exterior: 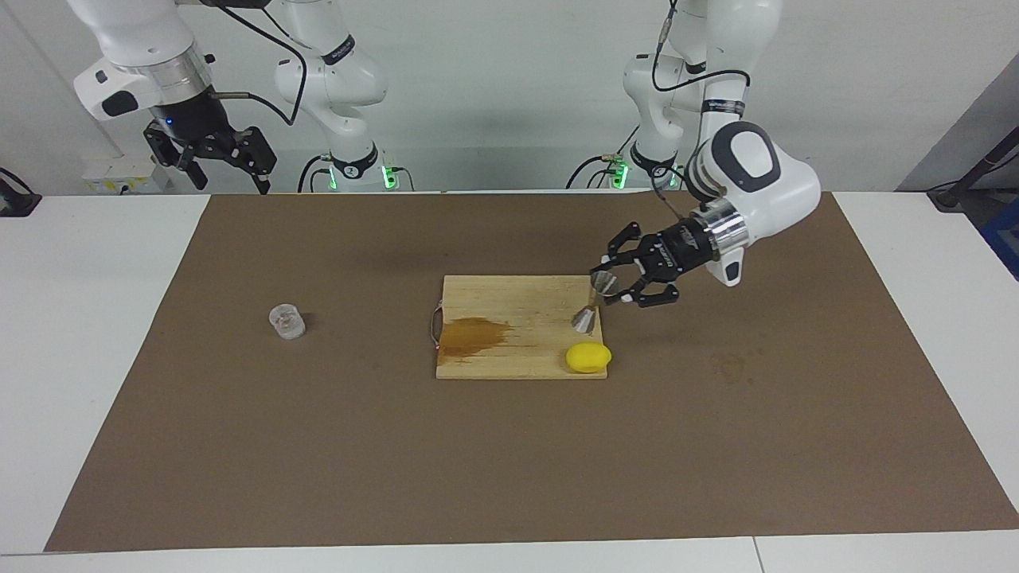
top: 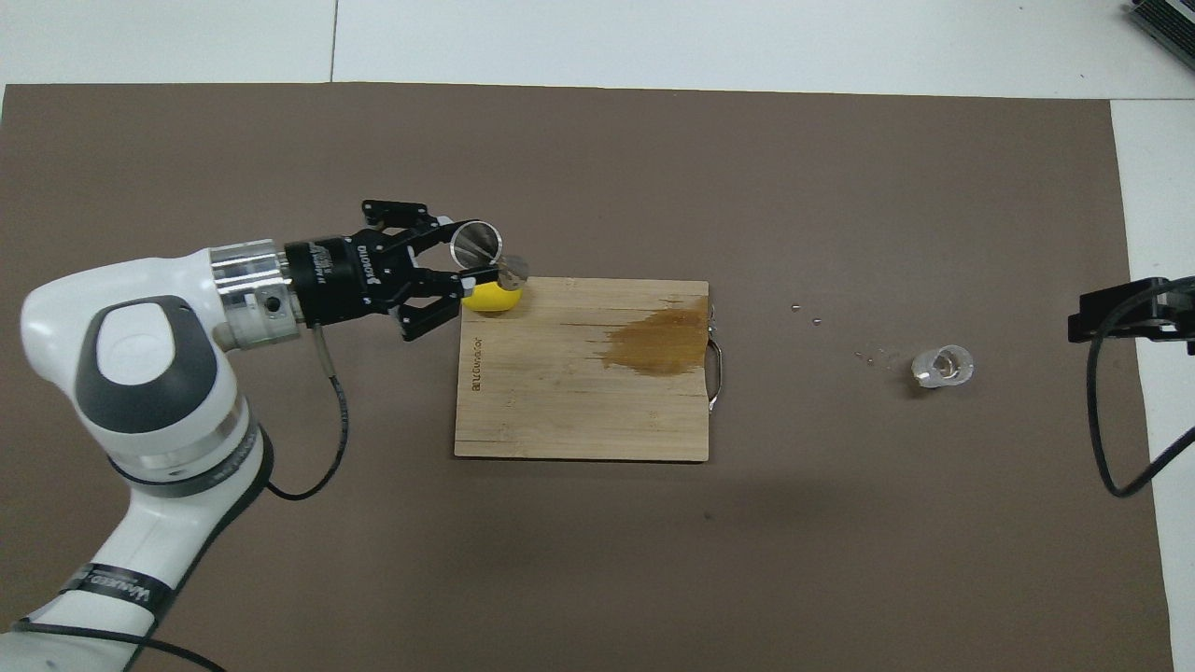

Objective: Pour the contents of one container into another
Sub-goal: 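Lift the glass with the left gripper and tilt it over the board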

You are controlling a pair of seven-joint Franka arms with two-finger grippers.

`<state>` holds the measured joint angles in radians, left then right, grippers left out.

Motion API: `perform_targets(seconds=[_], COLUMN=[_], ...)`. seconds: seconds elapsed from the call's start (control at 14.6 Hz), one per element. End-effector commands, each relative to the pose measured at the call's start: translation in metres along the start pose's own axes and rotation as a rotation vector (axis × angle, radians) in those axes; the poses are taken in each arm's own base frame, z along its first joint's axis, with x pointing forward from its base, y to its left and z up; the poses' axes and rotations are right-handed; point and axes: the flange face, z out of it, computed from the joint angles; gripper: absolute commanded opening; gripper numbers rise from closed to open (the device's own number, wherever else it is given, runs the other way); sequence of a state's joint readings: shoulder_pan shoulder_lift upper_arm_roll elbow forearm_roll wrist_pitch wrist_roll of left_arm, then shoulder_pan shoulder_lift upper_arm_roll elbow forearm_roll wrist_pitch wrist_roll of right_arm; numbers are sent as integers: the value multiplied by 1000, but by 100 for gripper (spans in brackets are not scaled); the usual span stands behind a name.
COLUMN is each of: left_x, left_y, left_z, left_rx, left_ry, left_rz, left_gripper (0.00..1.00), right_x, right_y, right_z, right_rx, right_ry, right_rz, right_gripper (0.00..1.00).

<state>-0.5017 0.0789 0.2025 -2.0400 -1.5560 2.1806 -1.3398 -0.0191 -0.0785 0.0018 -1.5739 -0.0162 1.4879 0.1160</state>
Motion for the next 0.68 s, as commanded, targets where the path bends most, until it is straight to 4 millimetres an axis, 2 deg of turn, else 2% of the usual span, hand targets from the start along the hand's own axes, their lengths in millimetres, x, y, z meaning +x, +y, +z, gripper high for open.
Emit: perform_targets(seconds=[0.0, 0.07, 0.21, 0.41, 0.62], left_x=[-3, 11, 18, 35, 50], left_y=[-40, -56, -70, -82, -89], left_z=[71, 102, 143, 164, 174], left_rx=[-14, -51, -74, -72, -64], left_ry=[23, 58, 58, 103, 134], left_rz=[-16, -36, -67, -58, -60], left_gripper=[0, 0, 0, 0, 0], right_x=[7, 14, 29, 49, 68], right_y=[-2, 0, 2, 4, 10], right_z=[9, 19, 32, 58, 89], right_rx=[4, 5, 8, 15, 58], right_ry=[30, 33, 39, 18, -12], right_rz=[38, 57, 132, 293, 535], right_gripper=[100, 100, 100, 100, 100])
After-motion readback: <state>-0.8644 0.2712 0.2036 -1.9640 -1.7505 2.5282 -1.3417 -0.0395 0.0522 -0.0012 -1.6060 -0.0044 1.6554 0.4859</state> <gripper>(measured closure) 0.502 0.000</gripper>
